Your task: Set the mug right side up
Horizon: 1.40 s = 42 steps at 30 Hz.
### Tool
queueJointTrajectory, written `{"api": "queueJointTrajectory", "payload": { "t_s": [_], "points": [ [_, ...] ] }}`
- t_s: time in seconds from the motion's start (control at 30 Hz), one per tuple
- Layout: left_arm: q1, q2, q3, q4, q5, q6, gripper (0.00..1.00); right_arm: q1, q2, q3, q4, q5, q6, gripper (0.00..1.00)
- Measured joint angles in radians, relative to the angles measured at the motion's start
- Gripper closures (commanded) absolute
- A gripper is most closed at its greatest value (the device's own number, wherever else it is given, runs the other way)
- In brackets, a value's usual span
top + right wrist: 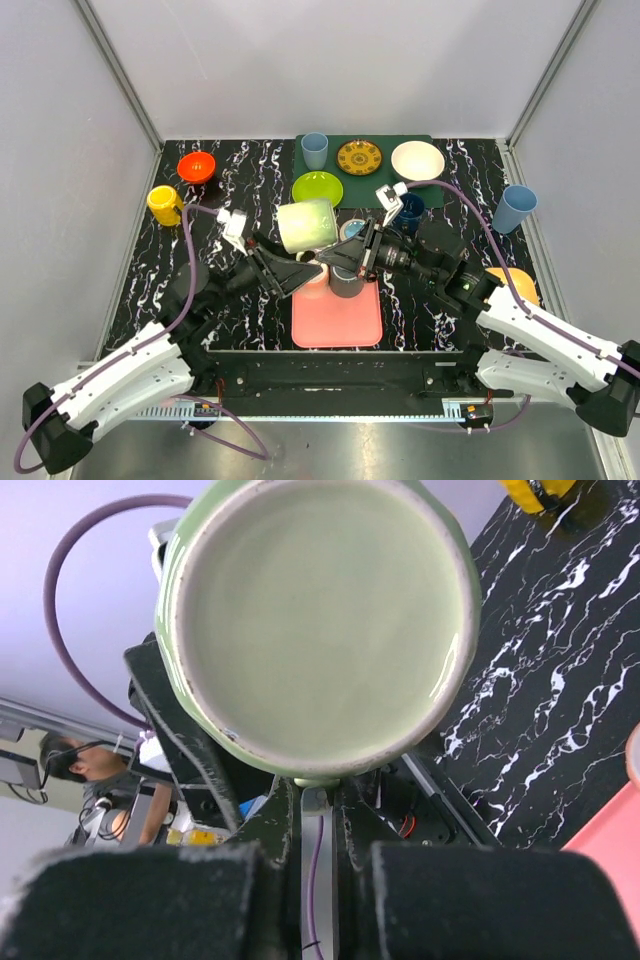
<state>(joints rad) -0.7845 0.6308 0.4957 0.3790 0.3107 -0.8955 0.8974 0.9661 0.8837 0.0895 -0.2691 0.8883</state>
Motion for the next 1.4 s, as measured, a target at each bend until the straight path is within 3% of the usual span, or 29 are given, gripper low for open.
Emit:
{"api": "queueJointTrajectory", "payload": {
  "t_s": [0.37,0.5,0.77,0.83,0.87,1.03,1.13,1.17,1.3,1.4],
  "points": [
    [0.000,0.062,0.009,0.095,-0.023,-0.011,0.26,-0.012,0.019,-0.006,0.059,-0.069,0.014,1.00],
    [0.001,0.045,0.007,0.110,-0.045,-0.033,0.53,-0.022,0.013,-0.021,0.101,-0.089,0.024,1.00],
    [-0.001,0.048,0.006,0.171,-0.042,-0.067,0.72,-0.036,0.009,-0.026,0.131,-0.090,0.024,1.00],
    [-0.001,0.061,0.006,0.186,-0.037,-0.074,0.86,-0.041,0.009,-0.026,0.125,-0.087,0.018,1.00],
    [0.000,0.068,0.006,0.194,-0.035,-0.077,1.00,-0.043,0.009,-0.026,0.122,-0.085,0.015,1.00],
    [0.005,0.101,0.007,0.213,-0.022,-0.085,1.00,-0.052,0.004,-0.024,0.090,-0.071,-0.015,1.00],
    [0.005,0.111,0.009,0.203,-0.021,-0.081,1.00,-0.055,-0.003,-0.023,0.056,-0.057,-0.027,0.79],
    [0.005,0.111,0.009,0.195,-0.021,-0.079,1.00,-0.055,-0.005,-0.021,0.039,-0.053,-0.031,0.63],
    [0.001,0.082,0.011,0.119,-0.043,-0.059,1.00,-0.054,-0.007,-0.009,-0.039,-0.043,-0.084,0.43],
    [0.001,0.036,0.032,-0.006,-0.110,-0.006,1.00,-0.047,-0.009,0.009,-0.104,-0.045,-0.119,0.36]
  ]
}}
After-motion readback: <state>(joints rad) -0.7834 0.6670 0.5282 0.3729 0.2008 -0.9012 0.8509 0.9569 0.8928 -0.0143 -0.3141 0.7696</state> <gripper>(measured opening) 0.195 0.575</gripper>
